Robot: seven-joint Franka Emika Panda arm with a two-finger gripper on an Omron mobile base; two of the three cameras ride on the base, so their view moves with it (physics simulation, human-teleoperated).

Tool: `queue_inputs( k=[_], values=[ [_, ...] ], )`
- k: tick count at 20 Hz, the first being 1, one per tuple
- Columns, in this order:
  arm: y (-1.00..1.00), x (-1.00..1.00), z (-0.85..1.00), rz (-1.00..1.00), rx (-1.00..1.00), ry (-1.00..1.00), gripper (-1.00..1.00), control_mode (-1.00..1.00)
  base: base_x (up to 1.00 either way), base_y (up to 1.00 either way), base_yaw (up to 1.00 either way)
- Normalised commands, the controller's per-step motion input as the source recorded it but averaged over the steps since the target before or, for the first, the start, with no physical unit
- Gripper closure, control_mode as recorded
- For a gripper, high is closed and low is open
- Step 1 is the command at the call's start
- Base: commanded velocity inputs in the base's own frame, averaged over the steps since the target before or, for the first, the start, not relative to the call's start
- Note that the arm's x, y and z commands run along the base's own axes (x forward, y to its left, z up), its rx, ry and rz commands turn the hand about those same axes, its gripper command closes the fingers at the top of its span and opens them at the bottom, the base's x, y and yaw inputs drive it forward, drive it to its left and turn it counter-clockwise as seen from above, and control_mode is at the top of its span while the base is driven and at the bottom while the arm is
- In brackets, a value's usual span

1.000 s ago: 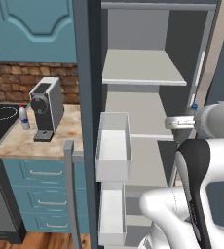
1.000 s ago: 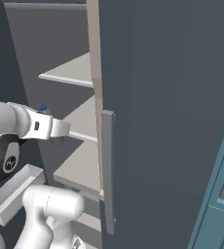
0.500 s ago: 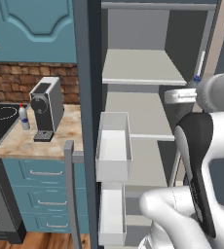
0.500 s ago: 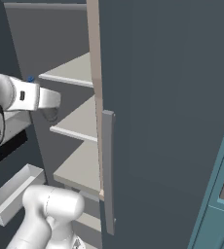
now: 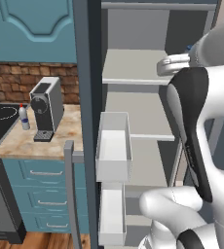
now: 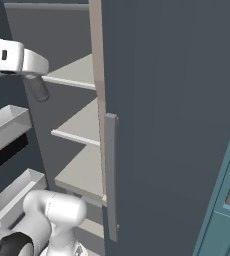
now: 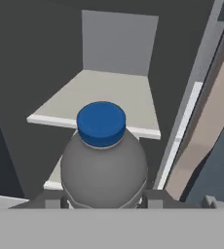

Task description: Take the bottled waters from the counter and place them in the freezer to freeze. Close the freezer door after placing the bottles.

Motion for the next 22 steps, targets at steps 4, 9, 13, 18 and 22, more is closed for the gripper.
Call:
queue_inputs(
  k=[4, 9, 13, 18, 22],
  values=[
    [0.55, 0.35, -0.10, 0.04, 0.00, -0.08, 1.00, -1.00, 0.00, 0.00, 0.00],
    [0.38, 0.49, 0.00, 0.03, 0.00, -0.08, 1.00, -1.00, 0.00, 0.00, 0.00],
    [0.15, 0.67, -0.05, 0.01, 0.00, -0.09, 1.00, -1.00, 0.00, 0.00, 0.00],
    [0.01, 0.76, 0.00, 0.00, 0.00, -0.06, 1.00, -1.00, 0.00, 0.00, 0.00],
    [-0.01, 0.68, 0.00, 0.00, 0.00, -0.01, 1.00, -1.00, 0.00, 0.00, 0.00]
  ],
)
